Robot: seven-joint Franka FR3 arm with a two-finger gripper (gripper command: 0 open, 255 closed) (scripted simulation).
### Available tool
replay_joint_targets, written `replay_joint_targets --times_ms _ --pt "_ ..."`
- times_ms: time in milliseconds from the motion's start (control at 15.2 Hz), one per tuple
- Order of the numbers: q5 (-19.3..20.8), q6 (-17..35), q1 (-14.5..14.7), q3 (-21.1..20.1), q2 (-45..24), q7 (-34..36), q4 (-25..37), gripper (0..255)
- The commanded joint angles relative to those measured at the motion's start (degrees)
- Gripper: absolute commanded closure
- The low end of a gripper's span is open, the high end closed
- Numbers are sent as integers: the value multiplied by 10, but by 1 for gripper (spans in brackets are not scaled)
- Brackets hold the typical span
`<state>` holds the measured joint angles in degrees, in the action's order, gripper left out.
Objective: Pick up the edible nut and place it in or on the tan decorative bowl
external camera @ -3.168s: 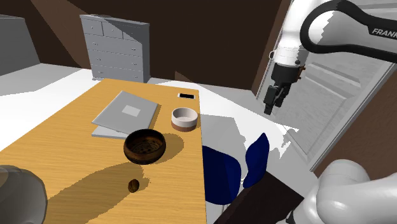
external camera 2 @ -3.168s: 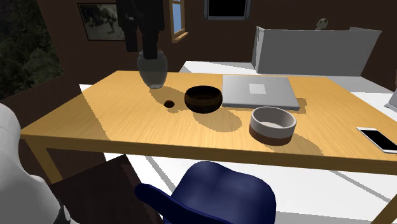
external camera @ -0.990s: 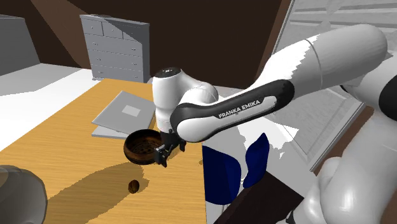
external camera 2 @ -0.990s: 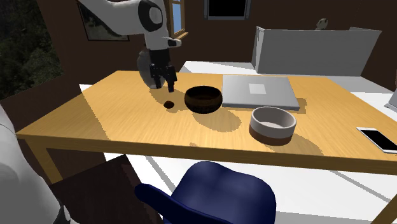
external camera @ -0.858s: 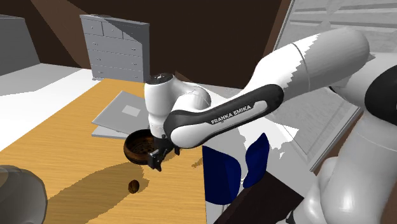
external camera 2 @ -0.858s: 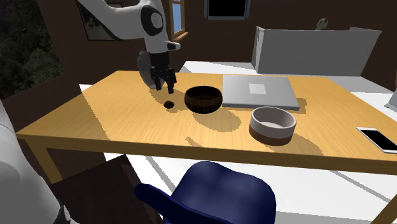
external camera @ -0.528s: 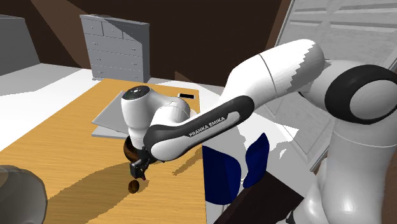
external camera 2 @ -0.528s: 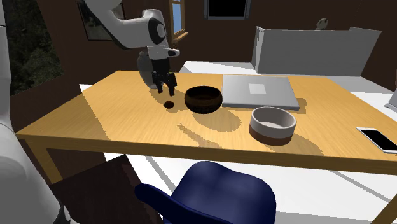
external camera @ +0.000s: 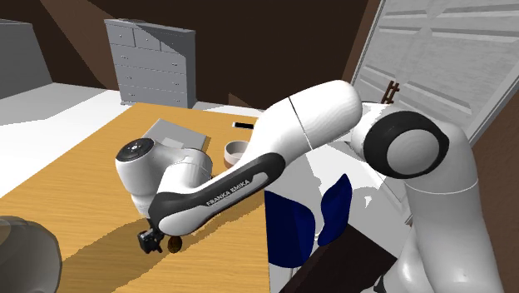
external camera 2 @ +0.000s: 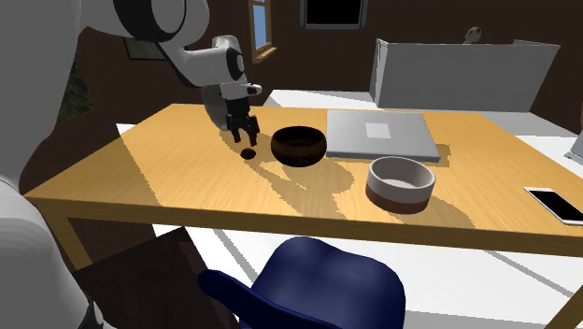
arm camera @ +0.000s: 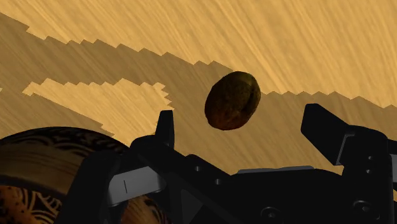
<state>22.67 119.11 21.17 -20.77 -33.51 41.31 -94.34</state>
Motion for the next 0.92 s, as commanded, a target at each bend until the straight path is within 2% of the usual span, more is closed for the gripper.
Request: replay_joint_targets --times_ms 0,330,858 --pt "5 6 3 3 -12 2 6 0" --pt "16 37 3 11 -33 9 -6 0" --pt "16 37 3 11 -33 9 -6 0"
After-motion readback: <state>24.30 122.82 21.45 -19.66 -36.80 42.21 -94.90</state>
